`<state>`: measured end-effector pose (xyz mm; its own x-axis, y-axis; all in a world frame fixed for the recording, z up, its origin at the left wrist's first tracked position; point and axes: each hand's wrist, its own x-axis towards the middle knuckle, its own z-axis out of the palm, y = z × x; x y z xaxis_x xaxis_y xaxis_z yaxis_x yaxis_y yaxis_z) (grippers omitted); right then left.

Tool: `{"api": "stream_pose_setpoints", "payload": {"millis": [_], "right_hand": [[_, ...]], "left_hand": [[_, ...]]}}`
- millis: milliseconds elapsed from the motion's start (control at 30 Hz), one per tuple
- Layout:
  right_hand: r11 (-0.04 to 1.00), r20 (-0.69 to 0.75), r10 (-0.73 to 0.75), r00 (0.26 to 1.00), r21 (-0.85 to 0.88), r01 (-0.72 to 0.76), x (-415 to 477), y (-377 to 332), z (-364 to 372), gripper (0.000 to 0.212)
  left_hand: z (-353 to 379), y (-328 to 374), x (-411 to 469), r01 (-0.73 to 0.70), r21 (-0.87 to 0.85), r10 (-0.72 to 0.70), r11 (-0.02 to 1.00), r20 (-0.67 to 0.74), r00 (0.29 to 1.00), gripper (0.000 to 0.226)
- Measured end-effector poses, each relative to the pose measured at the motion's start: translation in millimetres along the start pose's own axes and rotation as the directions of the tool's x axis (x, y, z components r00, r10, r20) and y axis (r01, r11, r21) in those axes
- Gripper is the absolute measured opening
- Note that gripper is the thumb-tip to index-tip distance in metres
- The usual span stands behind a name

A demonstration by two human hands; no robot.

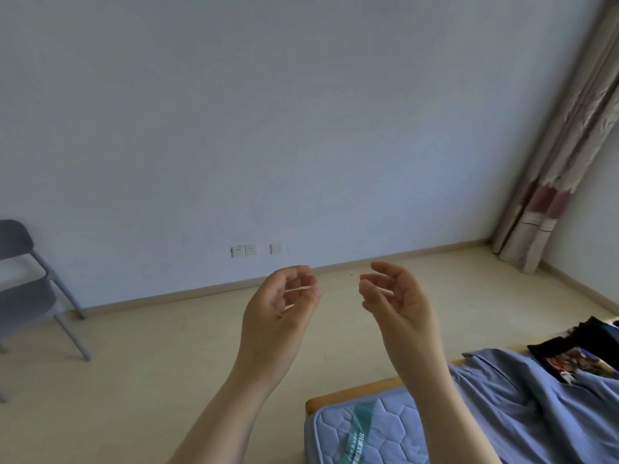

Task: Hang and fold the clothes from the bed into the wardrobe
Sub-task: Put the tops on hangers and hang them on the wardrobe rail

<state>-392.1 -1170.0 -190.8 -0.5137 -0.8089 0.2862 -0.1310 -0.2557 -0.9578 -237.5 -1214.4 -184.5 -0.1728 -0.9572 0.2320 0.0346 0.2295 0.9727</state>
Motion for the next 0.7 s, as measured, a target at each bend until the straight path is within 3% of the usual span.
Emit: {"api": "stream_pose_setpoints", "payload": {"millis": [333, 500, 700], "right_hand": [[0.992, -0.078, 0.088, 0.993, -0.087, -0.095, 88.5, 47.5, 112.1, 0.023], [0.975, -0.163, 0.130, 0.978, -0.157, -0.156, 130.4, 74.3, 120.9, 0.023], [0.974, -0.288, 0.128, 0.949, -0.142, -0.174, 195.4, 117.0, 104.7, 0.023]], "left_hand": [[-71.2, -49.7, 155.2, 0.037, 0.021, -0.039, 0.999, 0.126, 0.991, 0.017], [-54.9, -74.6, 215.5, 0.095, 0.010, -0.094, 0.995, 0.244, 0.965, 0.016], [-10.0, -104.5, 294.7, 0.065, 0.033, -0.073, 0.997, 0.353, 0.933, 0.014]]}}
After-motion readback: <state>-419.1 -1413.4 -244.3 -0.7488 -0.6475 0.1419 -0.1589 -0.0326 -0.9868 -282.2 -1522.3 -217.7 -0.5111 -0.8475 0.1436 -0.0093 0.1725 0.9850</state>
